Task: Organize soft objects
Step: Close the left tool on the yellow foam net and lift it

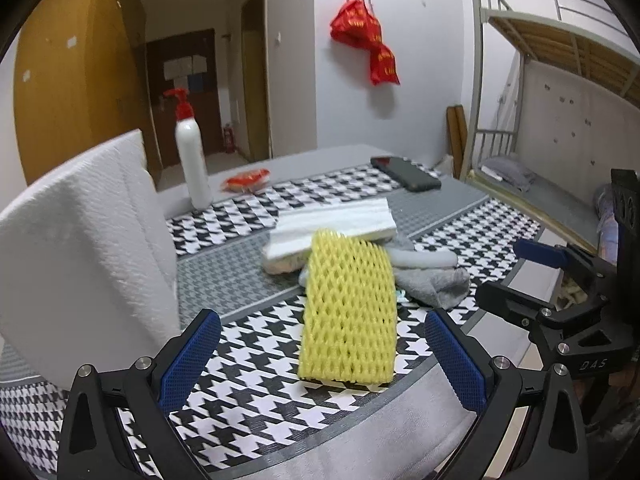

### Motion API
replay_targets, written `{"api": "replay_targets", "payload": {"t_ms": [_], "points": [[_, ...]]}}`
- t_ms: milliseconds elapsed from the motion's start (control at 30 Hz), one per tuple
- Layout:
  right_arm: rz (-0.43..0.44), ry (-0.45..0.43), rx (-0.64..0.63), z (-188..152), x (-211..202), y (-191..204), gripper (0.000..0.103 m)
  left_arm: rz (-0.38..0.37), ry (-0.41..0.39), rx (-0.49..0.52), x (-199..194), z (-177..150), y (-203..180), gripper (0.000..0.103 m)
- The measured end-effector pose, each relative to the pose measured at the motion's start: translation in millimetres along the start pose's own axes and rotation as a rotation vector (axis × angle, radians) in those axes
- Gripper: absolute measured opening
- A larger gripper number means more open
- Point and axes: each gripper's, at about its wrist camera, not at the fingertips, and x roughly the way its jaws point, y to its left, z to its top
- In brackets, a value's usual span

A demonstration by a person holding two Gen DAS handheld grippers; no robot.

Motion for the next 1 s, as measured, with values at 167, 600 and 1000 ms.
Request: {"api": "replay_targets", "payload": {"t_ms": [167,600,1000], "points": [[0.010,0.015,0.000,-3,9,-3,0.103,-0.018,0.044,-0.003,13,0,-2,0.102],[0.014,0.040,0.037,-7,22,-19,0.103,-0.032,0.153,0.025,47,1,-10,0.090],[0.036,0.062,0.040,-11,33,-22,0.103,-0.075,0.186,0.018,55,2,-8,0.035]]}}
